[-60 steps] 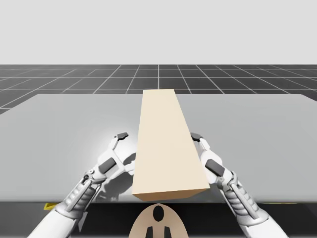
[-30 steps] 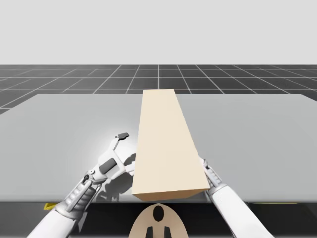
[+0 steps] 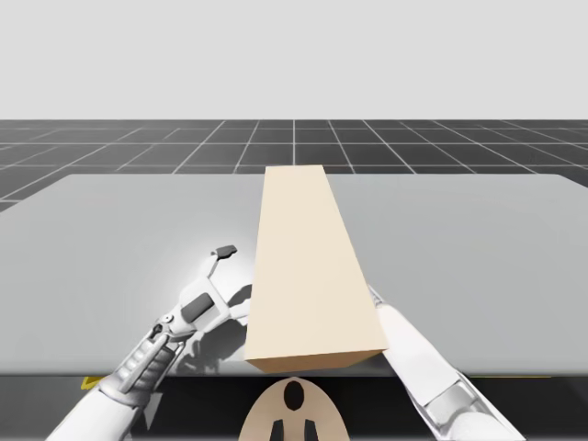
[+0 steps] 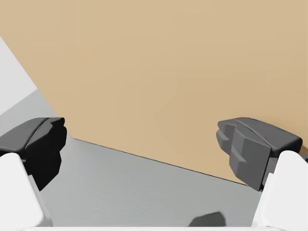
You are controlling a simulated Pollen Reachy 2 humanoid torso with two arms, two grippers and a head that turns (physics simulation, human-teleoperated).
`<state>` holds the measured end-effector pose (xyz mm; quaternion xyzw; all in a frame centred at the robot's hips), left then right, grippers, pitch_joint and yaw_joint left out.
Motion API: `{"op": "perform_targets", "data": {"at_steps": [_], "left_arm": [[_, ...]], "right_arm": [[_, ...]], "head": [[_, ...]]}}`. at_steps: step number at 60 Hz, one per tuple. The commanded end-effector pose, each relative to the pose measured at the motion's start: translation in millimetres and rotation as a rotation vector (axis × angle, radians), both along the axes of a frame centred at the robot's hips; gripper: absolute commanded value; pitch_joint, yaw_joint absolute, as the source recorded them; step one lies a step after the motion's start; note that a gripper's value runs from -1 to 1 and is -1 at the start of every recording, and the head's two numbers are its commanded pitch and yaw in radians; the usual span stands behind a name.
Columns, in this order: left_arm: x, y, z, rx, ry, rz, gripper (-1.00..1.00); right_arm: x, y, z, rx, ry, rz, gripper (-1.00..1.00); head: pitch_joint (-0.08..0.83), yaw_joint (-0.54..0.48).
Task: Retrieve the object from inside the box.
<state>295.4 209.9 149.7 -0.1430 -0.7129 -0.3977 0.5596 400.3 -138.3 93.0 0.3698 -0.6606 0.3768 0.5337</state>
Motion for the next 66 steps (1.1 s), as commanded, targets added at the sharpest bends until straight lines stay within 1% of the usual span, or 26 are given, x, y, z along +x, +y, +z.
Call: {"op": "perform_targets", "data": {"at_steps": [1,2,3,4,5,6,7,8,9,11,15,23,29,31,34,41,44,46,48,49,51,53,55,66], "left_arm": [[-0.9,-3.3,-0.2,-0.008,-0.005,-0.021,-1.00],[-0.9,-3.3,-0.2,-0.007,-0.007,-0.020,-1.00],[-0.8,-3.1,-0.2,-0.007,-0.009,-0.020,-1.00],[-0.8,-3.0,-0.1,-0.007,-0.010,-0.020,-1.00],[-0.7,-2.9,-0.1,-0.006,-0.011,-0.020,-1.00],[-0.7,-2.7,0.0,-0.006,-0.013,-0.021,-1.00],[-0.7,-2.6,0.0,-0.006,-0.014,-0.022,-1.00],[-0.7,-2.6,0.1,-0.006,-0.015,-0.022,-1.00],[-0.6,-2.3,0.2,-0.006,-0.016,-0.022,-1.00],[-0.6,-2.1,0.3,-0.006,-0.018,-0.022,-1.00],[-0.7,-1.7,0.5,-0.005,-0.022,-0.023,-1.00],[-0.7,-0.8,0.9,-0.005,-0.026,-0.024,-1.00],[-0.7,-0.4,0.8,-0.005,-0.027,-0.022,-1.00],[-0.7,-0.4,0.5,-0.004,-0.027,-0.021,-1.00],[-0.6,-0.5,0.2,-0.003,-0.027,-0.020,-1.00],[0.1,-1.0,-1.0,0.004,-0.028,-0.014,-1.00],[0.4,-1.2,-1.1,0.003,-0.028,-0.012,-1.00],[0.8,-1.1,-1.4,0.003,-0.029,-0.011,-1.00],[1.0,-1.0,-1.4,0.003,-0.029,-0.010,-1.00],[1.2,-0.8,-1.3,0.002,-0.029,-0.009,-1.00],[1.3,-0.6,-1.2,0.001,-0.030,-0.008,-1.00],[1.8,-0.5,-1.2,0.001,-0.029,-0.006,-1.00],[1.8,-0.5,-1.2,0.001,-0.030,-0.006,-1.00],[2.3,-0.5,-1.0,0.001,-0.030,-0.001,-1.00]], "right_arm": [[-12.8,42.9,-35.7,0.001,0.136,0.064,-1.00],[-12.5,44.0,-35.8,-0.003,0.141,0.070,-1.00],[-12.3,47.0,-35.6,-0.009,0.163,0.082,-0.91],[-12.2,47.9,-35.5,-0.011,0.164,0.086,-0.76],[-11.7,49.0,-35.7,-0.015,0.162,0.089,-0.68],[-10.4,51.6,-36.4,-0.030,0.162,0.084,-0.40],[-10.6,52.3,-36.3,-0.030,0.163,0.087,0.03],[-10.0,53.6,-36.4,-0.030,0.168,0.095,0.41],[-8.7,55.7,-36.9,-0.043,0.180,0.098,0.92],[-7.7,56.9,-37.5,-0.046,0.178,0.099,0.98],[-5.9,60.4,-38.8,-0.059,0.189,0.102,1.00],[-6.5,58.0,-37.7,-0.060,0.180,0.102,1.00],[-9.2,47.1,-30.4,-0.047,0.163,0.089,1.00],[-10.7,42.4,-27.3,-0.052,0.149,0.082,1.00],[-14.4,33.9,-20.9,-0.044,0.133,0.076,1.00],[-24.1,12.9,-7.6,-0.046,0.093,0.048,1.00],[-29.1,4.7,-3.0,-0.045,0.079,0.044,1.00],[-36.2,-5.8,1.7,-0.050,0.063,0.033,1.00],[-39.6,-10.3,3.3,-0.053,0.054,0.027,1.00],[-45.3,-17.2,5.7,-0.053,0.043,0.024,1.00],[-48.9,-21.6,7.2,-0.051,0.043,0.020,1.00],[-56.0,-30.3,10.0,-0.057,0.025,0.001,1.00],[-63.1,-36.4,11.9,-0.050,0.023,0.002,1.00],[-93.3,-69.7,14.5,-0.066,-0.012,-0.050,1.00]], "head": [[0.118,-0.03],[0.118,-0.03],[0.119,-0.03],[0.119,-0.03],[0.119,-0.03],[0.120,-0.03],[0.120,-0.03],[0.121,-0.03],[0.120,-0.03],[0.121,-0.03],[0.122,-0.03],[0.125,-0.03],[0.121,-0.03],[0.120,-0.03],[0.118,-0.03],[0.114,-0.04],[0.112,-0.04],[0.110,-0.04],[0.109,-0.04],[0.109,-0.04],[0.108,-0.04],[0.109,-0.04],[0.107,-0.04],[0.101,-0.04]]}}
